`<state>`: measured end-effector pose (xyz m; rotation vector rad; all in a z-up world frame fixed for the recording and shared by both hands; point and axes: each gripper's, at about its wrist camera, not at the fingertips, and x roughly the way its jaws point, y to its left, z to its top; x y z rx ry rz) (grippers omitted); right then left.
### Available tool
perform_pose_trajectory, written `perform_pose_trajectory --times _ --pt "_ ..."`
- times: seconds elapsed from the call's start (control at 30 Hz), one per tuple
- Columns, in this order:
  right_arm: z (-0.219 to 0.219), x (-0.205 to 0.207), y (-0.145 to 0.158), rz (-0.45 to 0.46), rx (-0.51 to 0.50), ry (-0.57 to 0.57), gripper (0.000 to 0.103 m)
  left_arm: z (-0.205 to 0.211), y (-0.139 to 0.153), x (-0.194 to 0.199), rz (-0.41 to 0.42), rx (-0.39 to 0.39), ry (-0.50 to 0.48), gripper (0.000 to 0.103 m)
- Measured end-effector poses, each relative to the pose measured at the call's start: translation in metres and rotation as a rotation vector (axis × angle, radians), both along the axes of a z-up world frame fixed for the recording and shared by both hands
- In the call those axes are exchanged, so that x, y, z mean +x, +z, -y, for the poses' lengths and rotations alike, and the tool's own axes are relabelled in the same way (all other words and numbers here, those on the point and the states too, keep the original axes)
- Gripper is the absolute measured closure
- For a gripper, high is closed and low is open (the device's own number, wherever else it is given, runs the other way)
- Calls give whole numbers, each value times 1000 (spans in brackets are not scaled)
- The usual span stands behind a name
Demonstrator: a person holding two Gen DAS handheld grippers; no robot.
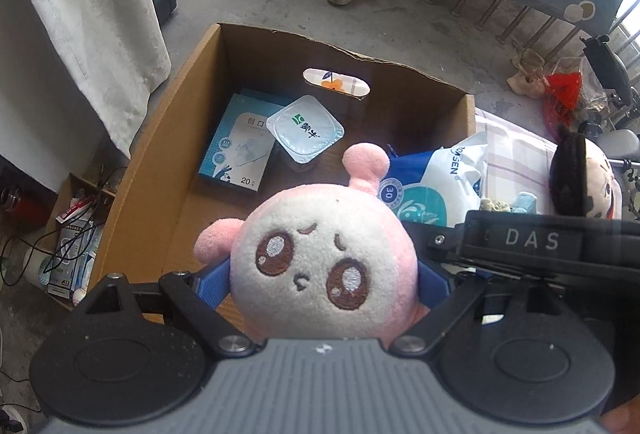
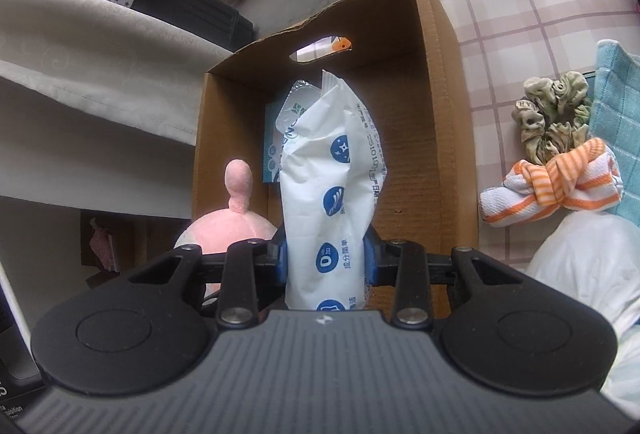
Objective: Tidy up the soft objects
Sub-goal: 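Release the wipe pack into the box with the right gripper while the left holds the pink plush above it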
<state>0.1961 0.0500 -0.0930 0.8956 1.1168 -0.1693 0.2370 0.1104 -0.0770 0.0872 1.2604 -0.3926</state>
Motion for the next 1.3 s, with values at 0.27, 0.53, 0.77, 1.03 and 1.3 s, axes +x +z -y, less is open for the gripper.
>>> perform_pose_trajectory --times 0.27,0.53,0.77,1.03,1.3 --pt "8 53 -41 -73 -134 -4 71 -1 -45 45 -48 -49 27 11" --pt "8 95 -58 -66 -267 44 71 -16 -75 62 -88 -44 58 11" --pt "3 115 -68 -105 -333 106 62 -28 -87 58 -115 -31 74 11" --pt "-11 108 -34 -89 -605 155 65 -29 -92 58 -126 -28 78 11" --pt "10 73 -4 -11 -503 79 69 -23 -96 61 -125 -19 52 10"
